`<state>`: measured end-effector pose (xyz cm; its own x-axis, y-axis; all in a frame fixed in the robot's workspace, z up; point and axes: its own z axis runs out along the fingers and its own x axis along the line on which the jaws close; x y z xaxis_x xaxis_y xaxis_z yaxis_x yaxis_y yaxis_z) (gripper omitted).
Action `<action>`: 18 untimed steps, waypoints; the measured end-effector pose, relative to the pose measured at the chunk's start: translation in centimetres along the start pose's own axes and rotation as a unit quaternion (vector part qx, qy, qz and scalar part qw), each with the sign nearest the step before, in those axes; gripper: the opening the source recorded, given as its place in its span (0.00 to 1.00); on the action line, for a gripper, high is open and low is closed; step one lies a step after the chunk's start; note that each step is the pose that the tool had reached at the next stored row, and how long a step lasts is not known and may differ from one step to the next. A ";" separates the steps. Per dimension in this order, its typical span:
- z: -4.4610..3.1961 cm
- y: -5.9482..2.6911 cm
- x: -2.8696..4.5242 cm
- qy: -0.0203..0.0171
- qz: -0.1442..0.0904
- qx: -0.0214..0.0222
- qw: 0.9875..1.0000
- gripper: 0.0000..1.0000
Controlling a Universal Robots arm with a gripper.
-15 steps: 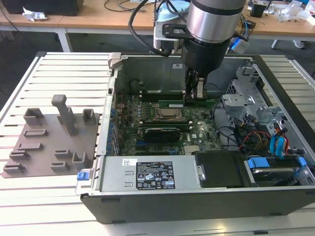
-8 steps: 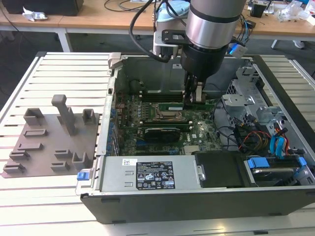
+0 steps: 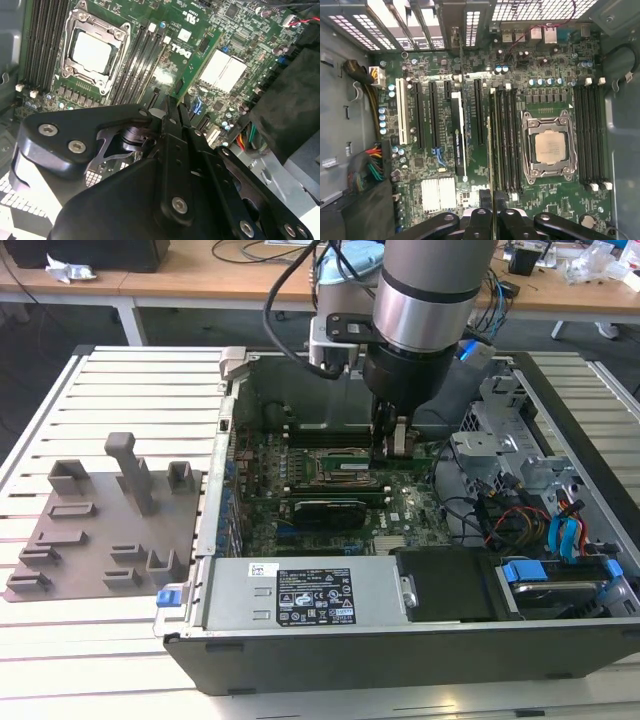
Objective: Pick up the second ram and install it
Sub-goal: 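Insert the second ram into the second slot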
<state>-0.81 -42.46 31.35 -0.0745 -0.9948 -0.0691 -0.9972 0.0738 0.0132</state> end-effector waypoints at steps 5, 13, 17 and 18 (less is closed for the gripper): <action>0.89 0.62 -0.64 0.000 0.000 0.000 1.000 0.13; 3.18 1.03 -1.99 0.000 0.000 0.000 1.000 0.13; 4.97 2.69 -2.02 0.000 0.000 0.000 1.000 0.13; 5.15 2.76 -2.06 0.000 0.000 0.000 1.000 0.13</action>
<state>-3.46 -39.85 26.39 -0.0746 -0.9948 -0.0693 -0.9972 0.0739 0.0131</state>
